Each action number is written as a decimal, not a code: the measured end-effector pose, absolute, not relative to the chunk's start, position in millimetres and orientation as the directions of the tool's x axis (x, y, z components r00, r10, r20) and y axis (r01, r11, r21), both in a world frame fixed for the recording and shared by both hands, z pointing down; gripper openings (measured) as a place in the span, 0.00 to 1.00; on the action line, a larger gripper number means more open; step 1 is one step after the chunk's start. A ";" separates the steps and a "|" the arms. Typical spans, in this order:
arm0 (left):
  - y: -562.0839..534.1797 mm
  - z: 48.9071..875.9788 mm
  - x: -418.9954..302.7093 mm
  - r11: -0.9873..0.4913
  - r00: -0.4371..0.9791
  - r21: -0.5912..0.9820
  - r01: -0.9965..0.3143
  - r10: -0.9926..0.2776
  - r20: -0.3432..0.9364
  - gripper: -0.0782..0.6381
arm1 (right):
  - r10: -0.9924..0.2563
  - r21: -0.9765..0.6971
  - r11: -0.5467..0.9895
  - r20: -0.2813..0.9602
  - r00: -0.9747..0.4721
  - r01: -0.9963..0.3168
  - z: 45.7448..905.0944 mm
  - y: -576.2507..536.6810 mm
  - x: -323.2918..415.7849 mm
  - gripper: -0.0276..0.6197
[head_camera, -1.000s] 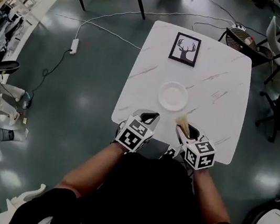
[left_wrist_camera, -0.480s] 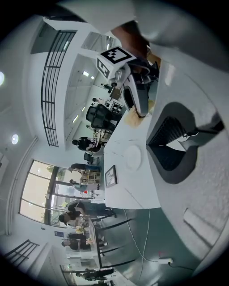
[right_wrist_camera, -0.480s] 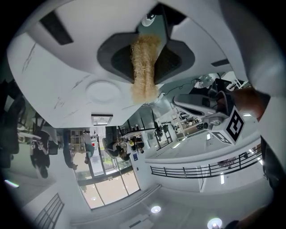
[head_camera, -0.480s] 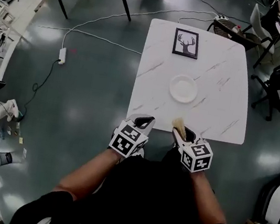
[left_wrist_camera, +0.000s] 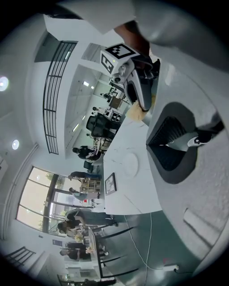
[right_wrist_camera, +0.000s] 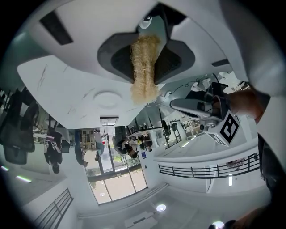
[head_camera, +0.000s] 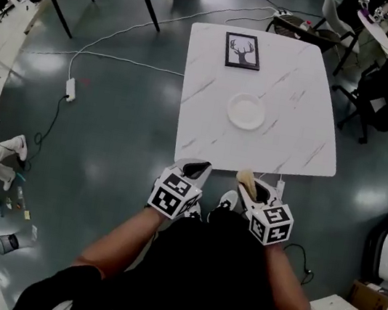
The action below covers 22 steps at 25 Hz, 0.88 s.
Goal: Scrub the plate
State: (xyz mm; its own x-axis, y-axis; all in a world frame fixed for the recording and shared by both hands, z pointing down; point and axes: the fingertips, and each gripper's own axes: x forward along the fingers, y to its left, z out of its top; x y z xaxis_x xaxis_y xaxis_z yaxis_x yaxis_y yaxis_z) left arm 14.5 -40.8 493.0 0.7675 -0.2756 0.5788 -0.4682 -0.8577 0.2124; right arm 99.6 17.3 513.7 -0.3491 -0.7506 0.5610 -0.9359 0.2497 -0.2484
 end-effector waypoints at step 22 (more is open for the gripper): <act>-25.8 475.0 76.1 -0.837 0.747 0.165 -0.521 -0.354 0.562 0.12 | -0.769 -0.218 0.329 0.503 -0.394 -0.919 480.8 16.5 169.6 0.23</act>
